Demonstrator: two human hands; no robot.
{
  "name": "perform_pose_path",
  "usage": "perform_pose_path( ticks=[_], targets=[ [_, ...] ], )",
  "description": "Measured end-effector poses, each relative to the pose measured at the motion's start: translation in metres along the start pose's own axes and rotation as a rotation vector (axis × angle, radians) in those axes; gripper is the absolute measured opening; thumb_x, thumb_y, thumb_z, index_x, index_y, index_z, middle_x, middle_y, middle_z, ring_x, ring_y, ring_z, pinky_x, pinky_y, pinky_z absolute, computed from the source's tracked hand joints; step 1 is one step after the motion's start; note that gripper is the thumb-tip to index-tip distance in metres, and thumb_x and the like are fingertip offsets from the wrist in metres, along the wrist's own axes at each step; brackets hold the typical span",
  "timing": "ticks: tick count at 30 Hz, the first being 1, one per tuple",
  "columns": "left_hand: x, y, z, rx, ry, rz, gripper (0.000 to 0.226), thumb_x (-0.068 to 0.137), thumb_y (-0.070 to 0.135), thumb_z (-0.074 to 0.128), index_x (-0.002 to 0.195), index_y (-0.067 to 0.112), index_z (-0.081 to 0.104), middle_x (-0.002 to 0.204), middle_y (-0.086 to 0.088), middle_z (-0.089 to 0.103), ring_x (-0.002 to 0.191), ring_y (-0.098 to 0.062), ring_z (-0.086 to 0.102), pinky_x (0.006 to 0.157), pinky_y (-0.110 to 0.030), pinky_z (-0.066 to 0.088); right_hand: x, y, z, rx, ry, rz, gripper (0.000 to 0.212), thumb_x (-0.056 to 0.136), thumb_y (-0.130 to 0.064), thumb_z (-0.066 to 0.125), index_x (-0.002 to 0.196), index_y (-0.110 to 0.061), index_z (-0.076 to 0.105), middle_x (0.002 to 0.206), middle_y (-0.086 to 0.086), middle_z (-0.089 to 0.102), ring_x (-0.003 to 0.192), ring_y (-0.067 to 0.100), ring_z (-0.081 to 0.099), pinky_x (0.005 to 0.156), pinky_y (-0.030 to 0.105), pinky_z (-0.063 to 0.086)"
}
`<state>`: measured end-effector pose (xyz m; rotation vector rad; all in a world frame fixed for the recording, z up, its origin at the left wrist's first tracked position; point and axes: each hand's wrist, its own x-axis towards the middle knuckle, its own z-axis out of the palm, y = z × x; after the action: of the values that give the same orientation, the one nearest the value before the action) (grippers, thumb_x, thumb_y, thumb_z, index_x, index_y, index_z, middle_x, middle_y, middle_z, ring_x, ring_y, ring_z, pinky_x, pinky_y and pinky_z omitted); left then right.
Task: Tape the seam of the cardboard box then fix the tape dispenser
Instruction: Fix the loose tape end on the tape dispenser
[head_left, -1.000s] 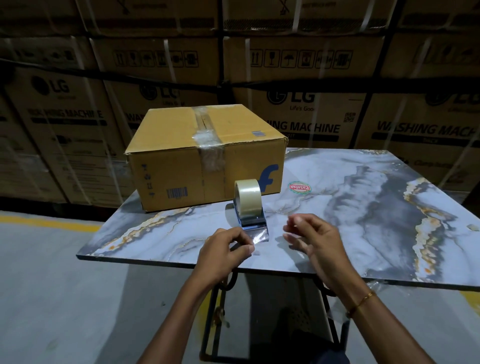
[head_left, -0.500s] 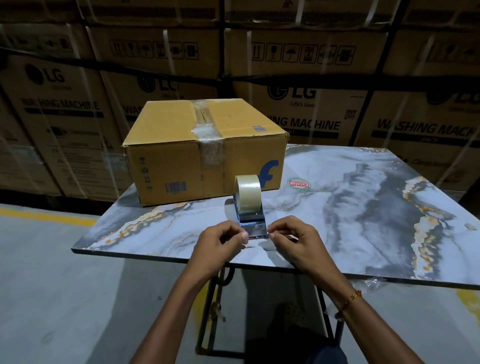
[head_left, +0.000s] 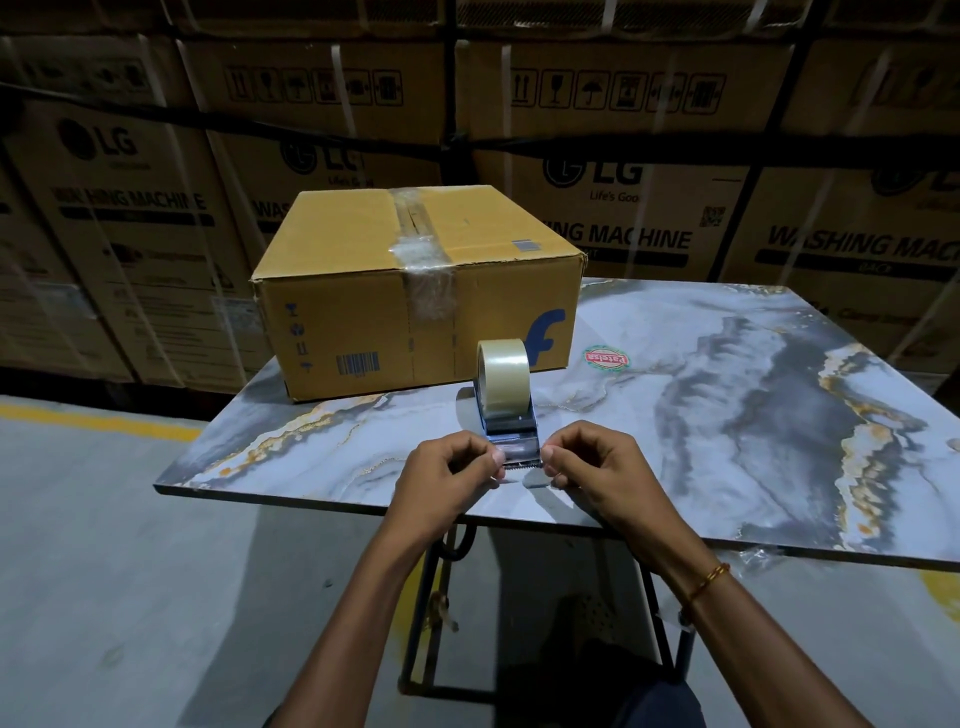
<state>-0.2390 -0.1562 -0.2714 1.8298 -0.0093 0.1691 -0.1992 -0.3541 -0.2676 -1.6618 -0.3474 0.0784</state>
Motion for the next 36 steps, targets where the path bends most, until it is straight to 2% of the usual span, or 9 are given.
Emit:
perform_pose_path(
  ticks=[6, 8, 11, 14, 15, 18, 21, 29, 36],
  targets=[
    [-0.004, 0.009, -0.002, -0.087, 0.017, -0.03, 0.015, 0.095, 0.02, 0.064, 0.096, 0.021, 0.079, 0.089, -0.001, 0.079, 0.081, -0.007, 0.072, 0.068, -0.015, 0.054, 0.001, 0.0, -0.001, 0.0, -0.059, -0.005, 0.014, 0.1, -0.009, 0.057, 0.088, -0.001, 0.062, 0.074, 0.009, 0.065, 0.066, 0.012, 0.059, 0.071, 0.034, 0.048],
    [-0.006, 0.012, -0.004, -0.135, 0.019, -0.045, 0.016, 0.095, 0.021, 0.064, 0.099, 0.021, 0.08, 0.088, 0.002, 0.08, 0.08, -0.002, 0.071, 0.063, -0.012, 0.052, 0.001, 0.001, 0.0, -0.025, -0.07, -0.021, 0.016, 0.102, -0.01, 0.054, 0.088, -0.005, 0.06, 0.076, 0.008, 0.065, 0.067, 0.008, 0.061, 0.069, 0.03, 0.049],
    [-0.007, 0.018, -0.006, -0.235, 0.039, -0.056, 0.018, 0.094, 0.018, 0.064, 0.103, 0.012, 0.079, 0.085, -0.001, 0.079, 0.07, -0.001, 0.069, 0.058, -0.016, 0.05, 0.001, 0.001, 0.001, -0.067, -0.094, -0.036, 0.018, 0.103, -0.013, 0.052, 0.087, -0.008, 0.058, 0.075, 0.006, 0.065, 0.066, 0.008, 0.059, 0.067, 0.028, 0.047],
    [-0.007, 0.015, -0.013, -0.394, 0.182, -0.036, 0.018, 0.093, 0.018, 0.065, 0.107, 0.015, 0.076, 0.087, -0.006, 0.079, 0.074, -0.01, 0.068, 0.066, -0.037, 0.053, 0.001, 0.0, 0.001, -0.06, -0.076, -0.032, 0.02, 0.104, -0.01, 0.049, 0.086, -0.009, 0.057, 0.077, 0.009, 0.064, 0.065, 0.008, 0.058, 0.066, 0.028, 0.047],
    [-0.007, 0.012, -0.015, -0.415, 0.233, -0.032, 0.018, 0.093, 0.017, 0.065, 0.107, 0.016, 0.076, 0.085, -0.006, 0.078, 0.075, -0.01, 0.068, 0.067, -0.039, 0.053, 0.002, 0.0, 0.001, -0.046, -0.066, -0.027, 0.02, 0.104, -0.009, 0.048, 0.086, -0.009, 0.057, 0.077, 0.011, 0.063, 0.066, 0.008, 0.059, 0.066, 0.027, 0.047],
    [-0.01, 0.011, -0.01, -0.293, 0.197, -0.028, 0.014, 0.092, 0.011, 0.067, 0.103, 0.018, 0.073, 0.083, -0.003, 0.076, 0.075, -0.007, 0.067, 0.065, -0.027, 0.057, 0.002, -0.001, 0.001, -0.043, -0.073, -0.017, 0.021, 0.104, -0.009, 0.049, 0.085, -0.01, 0.058, 0.075, 0.009, 0.063, 0.066, 0.007, 0.059, 0.066, 0.026, 0.047],
    [-0.011, 0.015, 0.004, -0.189, 0.113, -0.007, 0.01, 0.09, 0.012, 0.07, 0.1, 0.016, 0.07, 0.089, -0.015, 0.074, 0.079, -0.01, 0.068, 0.063, -0.014, 0.053, 0.002, 0.001, 0.001, -0.058, -0.086, -0.024, 0.02, 0.104, -0.011, 0.05, 0.086, -0.01, 0.058, 0.075, 0.008, 0.063, 0.065, 0.007, 0.059, 0.068, 0.029, 0.047],
    [-0.008, 0.015, 0.015, -0.144, 0.136, -0.017, 0.006, 0.091, 0.01, 0.067, 0.091, 0.005, 0.07, 0.08, -0.005, 0.072, 0.073, -0.006, 0.066, 0.062, -0.013, 0.051, 0.002, 0.002, 0.002, -0.08, -0.096, -0.043, 0.02, 0.103, -0.016, 0.052, 0.085, -0.013, 0.058, 0.073, 0.004, 0.064, 0.065, 0.007, 0.058, 0.067, 0.029, 0.046],
    [-0.004, 0.019, 0.011, -0.172, 0.101, -0.123, 0.011, 0.093, 0.015, 0.066, 0.085, 0.01, 0.07, 0.071, -0.003, 0.069, 0.061, -0.005, 0.06, 0.053, -0.015, 0.047, 0.005, 0.003, 0.0, -0.016, -0.078, 0.012, 0.021, 0.102, -0.016, 0.056, 0.082, -0.014, 0.062, 0.07, 0.004, 0.065, 0.068, 0.018, 0.057, 0.065, 0.027, 0.047]
  ],
)
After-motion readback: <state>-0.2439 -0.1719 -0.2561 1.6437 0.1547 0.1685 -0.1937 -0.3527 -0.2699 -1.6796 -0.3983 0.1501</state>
